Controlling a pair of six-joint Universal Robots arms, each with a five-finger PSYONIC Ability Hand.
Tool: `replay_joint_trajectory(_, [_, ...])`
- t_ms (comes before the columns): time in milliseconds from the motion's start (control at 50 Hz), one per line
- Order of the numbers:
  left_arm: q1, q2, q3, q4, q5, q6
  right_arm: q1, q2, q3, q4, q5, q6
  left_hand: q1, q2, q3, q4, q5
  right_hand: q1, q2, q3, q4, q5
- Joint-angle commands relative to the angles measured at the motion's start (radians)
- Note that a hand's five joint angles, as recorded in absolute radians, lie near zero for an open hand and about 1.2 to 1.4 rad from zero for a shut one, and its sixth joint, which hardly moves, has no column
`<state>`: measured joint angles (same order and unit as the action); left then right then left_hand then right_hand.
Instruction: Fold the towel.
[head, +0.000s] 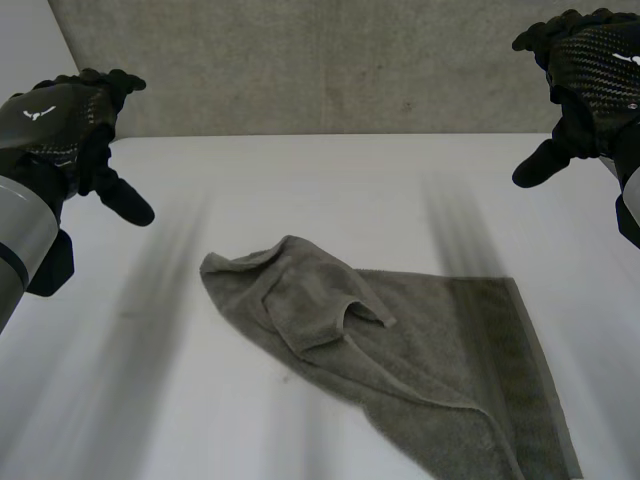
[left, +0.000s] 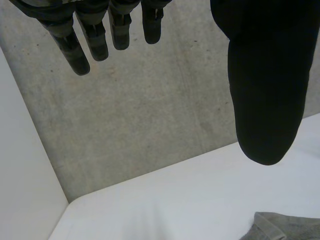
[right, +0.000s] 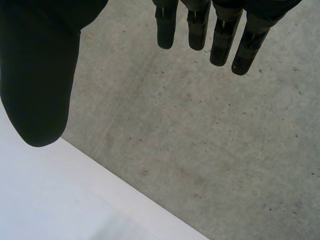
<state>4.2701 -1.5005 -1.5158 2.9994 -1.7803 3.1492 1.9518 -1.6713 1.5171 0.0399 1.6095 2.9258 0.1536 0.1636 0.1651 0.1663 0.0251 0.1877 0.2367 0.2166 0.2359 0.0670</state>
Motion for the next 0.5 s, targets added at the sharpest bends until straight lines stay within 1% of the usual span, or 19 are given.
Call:
replay_joint_trajectory(20, [-0.022,-0.010,-0.018,0.038,0.024,0.000,0.002,-0.001,0.000,-0.002,-0.005,-0.013,0.021,0.011,0.009,0.008,-0.025,-0.013,-0.062,-0.042,-0.061,-0.067])
replay_joint_trajectory(40, [-0.022,-0.010,-0.018,0.038,0.024,0.000,0.006,0.001,-0.002,-0.003,-0.007,-0.014,0.021,0.011,0.009,0.008,-0.025,-0.013,-0.062,-0.042,-0.061,-0.067])
replay_joint_trajectory(80, [-0.022,-0.020,-0.030,0.078,0.071,0.003,0.009,0.001,-0.003,-0.003,-0.005,-0.016,0.021,0.011,0.009,0.008,-0.025,-0.013,-0.062,-0.042,-0.061,-0.067])
replay_joint_trajectory(100, [-0.022,-0.020,-0.030,0.078,0.071,0.003,0.010,0.007,-0.006,-0.002,-0.008,-0.019,0.021,0.011,0.009,0.008,-0.025,-0.013,-0.062,-0.042,-0.061,-0.067])
replay_joint_trajectory(140, [-0.013,-0.061,-0.040,0.110,0.151,0.003,0.013,0.011,-0.009,-0.002,-0.017,-0.027,0.025,0.015,0.013,0.012,-0.021,-0.013,-0.062,-0.042,-0.061,-0.067])
replay_joint_trajectory(160, [-0.013,-0.061,-0.040,0.110,0.151,0.003,0.013,0.012,-0.009,-0.002,-0.017,-0.027,0.025,0.015,0.013,0.012,-0.021,-0.013,-0.062,-0.042,-0.061,-0.067])
replay_joint_trajectory(200, [-0.009,-0.127,-0.034,0.133,0.241,0.003,0.015,0.027,-0.009,0.005,-0.060,-0.040,0.030,0.020,0.019,0.018,-0.016,-0.013,-0.062,-0.042,-0.061,-0.067])
replay_joint_trajectory(220, [-0.009,-0.127,-0.034,0.133,0.242,0.003,0.015,0.027,-0.009,0.005,-0.060,-0.040,0.031,0.021,0.019,0.018,-0.015,-0.013,-0.062,-0.042,-0.061,-0.067])
replay_joint_trajectory(240, [-0.007,-0.162,-0.024,0.136,0.278,0.005,0.016,0.042,-0.011,0.018,-0.086,-0.048,0.048,0.038,0.036,0.035,0.002,-0.013,-0.062,-0.042,-0.061,-0.067])
replay_joint_trajectory(260, [-0.007,-0.162,-0.024,0.136,0.278,0.005,0.016,0.059,-0.015,0.046,-0.112,-0.059,0.048,0.038,0.037,0.035,0.002,-0.013,-0.062,-0.042,-0.061,-0.067])
replay_joint_trajectory(300, [-0.007,-0.240,0.002,0.138,0.343,0.015,0.015,0.085,-0.027,0.081,-0.128,-0.066,0.086,0.076,0.075,0.073,0.040,-0.013,-0.062,-0.042,-0.061,-0.067])
replay_joint_trajectory(320, [-0.007,-0.241,0.002,0.138,0.343,0.015,0.015,0.085,-0.028,0.081,-0.128,-0.067,0.086,0.076,0.075,0.074,0.040,-0.013,-0.062,-0.042,-0.061,-0.067])
replay_joint_trajectory(360, [-0.021,-0.311,0.029,0.131,0.395,0.055,0.010,0.142,-0.048,0.144,-0.135,-0.070,0.127,0.117,0.116,0.114,0.081,-0.013,-0.062,-0.042,-0.061,-0.067])
replay_joint_trajectory(380, [-0.021,-0.311,0.029,0.131,0.395,0.055,0.010,0.142,-0.048,0.144,-0.135,-0.070,0.127,0.117,0.116,0.115,0.081,-0.013,-0.062,-0.042,-0.061,-0.067])
replay_joint_trajectory(400, [-0.025,-0.348,0.034,0.138,0.422,0.092,0.003,0.160,-0.043,0.164,-0.138,-0.074,0.136,0.126,0.125,0.123,0.090,-0.013,-0.062,-0.042,-0.061,-0.067])
replay_joint_trajectory(420, [-0.026,-0.348,0.034,0.138,0.423,0.092,-0.002,0.172,-0.034,0.176,-0.135,-0.073,0.136,0.126,0.125,0.123,0.090,-0.013,-0.062,-0.042,-0.061,-0.067])
replay_joint_trajectory(460, [-0.036,-0.424,0.045,0.139,0.491,0.191,-0.008,0.182,-0.017,0.181,-0.137,-0.073,0.139,0.129,0.128,0.126,0.093,-0.013,-0.062,-0.042,-0.061,-0.067])
replay_joint_trajectory(480, [-0.036,-0.425,0.045,0.139,0.492,0.192,-0.008,0.182,-0.017,0.181,-0.137,-0.073,0.139,0.129,0.128,0.126,0.093,-0.013,-0.062,-0.042,-0.061,-0.067])
replay_joint_trajectory(500, [-0.047,-0.461,0.051,0.139,0.524,0.251,-0.022,0.183,0.015,0.180,-0.141,-0.076,0.139,0.129,0.128,0.126,0.093,-0.013,-0.062,-0.042,-0.061,-0.067])
